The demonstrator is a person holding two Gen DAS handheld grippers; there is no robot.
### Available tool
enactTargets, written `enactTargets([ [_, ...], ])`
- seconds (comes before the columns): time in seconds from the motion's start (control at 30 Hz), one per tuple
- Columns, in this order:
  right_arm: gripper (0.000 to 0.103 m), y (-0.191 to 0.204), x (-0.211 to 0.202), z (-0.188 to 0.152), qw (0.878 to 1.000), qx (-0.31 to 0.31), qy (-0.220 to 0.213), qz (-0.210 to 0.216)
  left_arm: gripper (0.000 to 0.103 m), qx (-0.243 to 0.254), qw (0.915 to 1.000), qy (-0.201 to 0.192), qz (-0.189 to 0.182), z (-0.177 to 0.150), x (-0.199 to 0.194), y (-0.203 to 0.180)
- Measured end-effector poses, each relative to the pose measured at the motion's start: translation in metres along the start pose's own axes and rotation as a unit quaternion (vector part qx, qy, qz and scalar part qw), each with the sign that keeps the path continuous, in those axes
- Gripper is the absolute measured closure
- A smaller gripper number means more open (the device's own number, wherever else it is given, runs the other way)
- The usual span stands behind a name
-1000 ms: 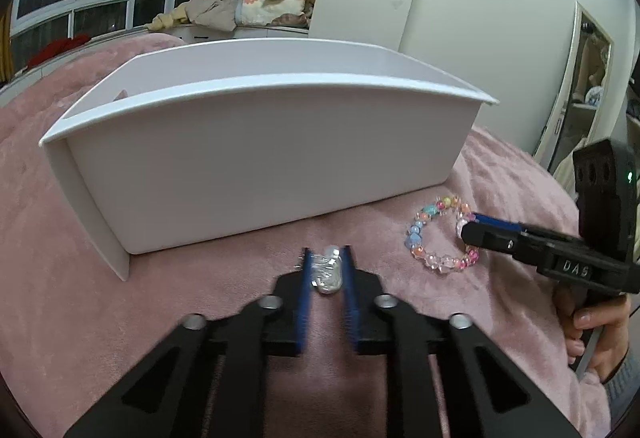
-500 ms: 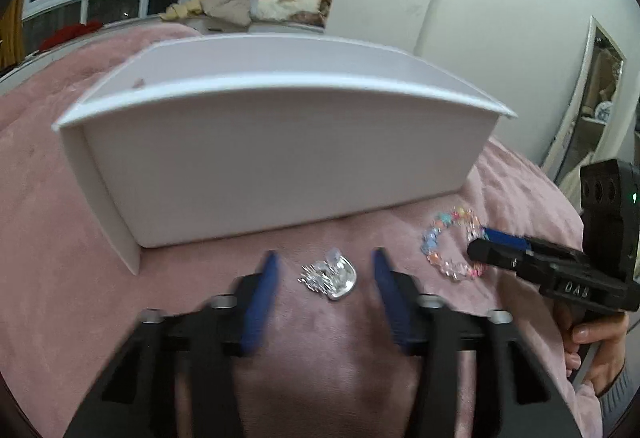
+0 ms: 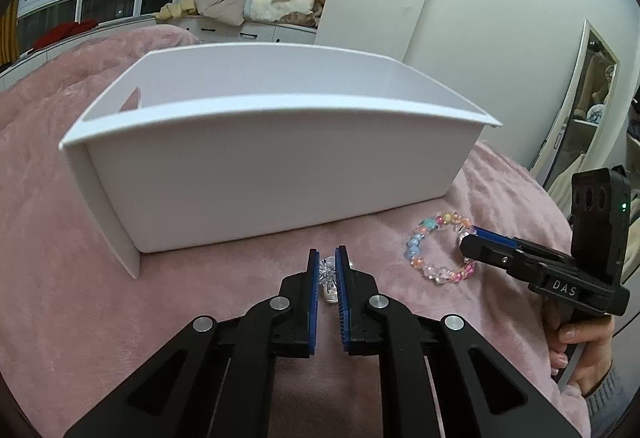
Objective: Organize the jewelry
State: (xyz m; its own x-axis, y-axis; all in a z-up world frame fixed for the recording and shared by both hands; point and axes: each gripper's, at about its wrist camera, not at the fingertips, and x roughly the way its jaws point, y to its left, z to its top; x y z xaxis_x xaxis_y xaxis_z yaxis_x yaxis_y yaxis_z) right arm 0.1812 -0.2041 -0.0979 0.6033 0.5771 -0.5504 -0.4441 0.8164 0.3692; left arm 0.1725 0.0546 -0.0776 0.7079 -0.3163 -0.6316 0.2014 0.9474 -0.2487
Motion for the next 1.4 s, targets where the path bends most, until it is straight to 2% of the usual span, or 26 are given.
enactTargets([
  [0.33, 0.077, 0.021, -0.035, 0.017, 0.998, -0.029, -0.047, 0.012, 0.09, 0.0, 0.9999, -0.012, -0.006, 0.006, -0.015, -0.001],
  [0.9, 0.077, 0.04, -0.087, 0.058, 0.994, -0.023, -0.079, 0.07, 0.09, -0.001, 0.9996, -0.021, -0.019, 0.012, -0.032, -0.003],
  [1.13, 0.077, 0.049, -0.095, 0.069, 0.993, -0.04, -0.091, 0.063, 0.09, 0.002, 0.9993, -0.03, -0.02, 0.021, -0.044, -0.009],
  [1.4, 0.077, 0.05, -0.096, 0.101, 0.992, -0.053, -0.101, 0.062, 0.089, 0.006, 0.9983, -0.056, -0.015, 0.051, -0.065, -0.015],
])
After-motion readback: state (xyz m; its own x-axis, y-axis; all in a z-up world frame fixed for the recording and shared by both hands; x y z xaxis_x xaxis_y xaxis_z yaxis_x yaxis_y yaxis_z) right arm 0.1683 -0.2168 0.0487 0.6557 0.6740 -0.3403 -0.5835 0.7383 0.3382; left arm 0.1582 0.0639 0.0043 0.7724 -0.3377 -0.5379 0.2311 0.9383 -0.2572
